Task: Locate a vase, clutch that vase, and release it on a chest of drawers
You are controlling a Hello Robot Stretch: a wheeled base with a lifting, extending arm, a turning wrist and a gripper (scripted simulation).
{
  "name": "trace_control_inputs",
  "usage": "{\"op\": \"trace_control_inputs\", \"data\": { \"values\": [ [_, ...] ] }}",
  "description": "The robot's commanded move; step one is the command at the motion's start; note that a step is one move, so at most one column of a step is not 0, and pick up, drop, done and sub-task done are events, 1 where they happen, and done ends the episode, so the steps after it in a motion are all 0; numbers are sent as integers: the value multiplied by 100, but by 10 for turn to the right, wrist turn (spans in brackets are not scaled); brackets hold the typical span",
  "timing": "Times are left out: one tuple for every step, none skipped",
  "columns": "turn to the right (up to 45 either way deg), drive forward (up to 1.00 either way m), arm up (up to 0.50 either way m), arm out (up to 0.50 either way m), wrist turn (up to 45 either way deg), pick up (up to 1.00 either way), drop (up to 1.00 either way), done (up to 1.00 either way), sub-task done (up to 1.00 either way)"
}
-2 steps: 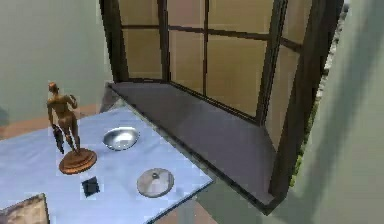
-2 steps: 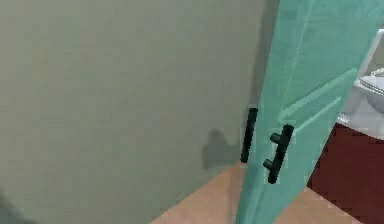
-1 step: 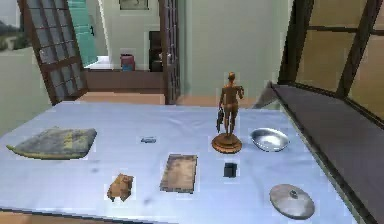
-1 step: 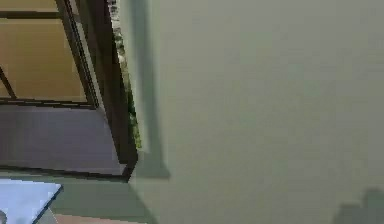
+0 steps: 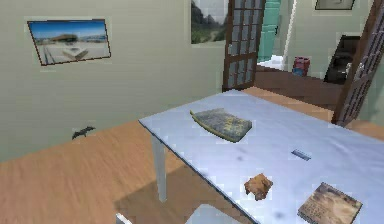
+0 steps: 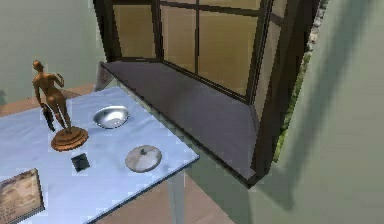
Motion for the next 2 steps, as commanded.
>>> {"op": "trace_control_inputs", "data": {
  "values": [
    [-120,0,0,0,0,0,0,0,0],
    [0,0,50,0,0,0,0,0,0]
  ]
}}
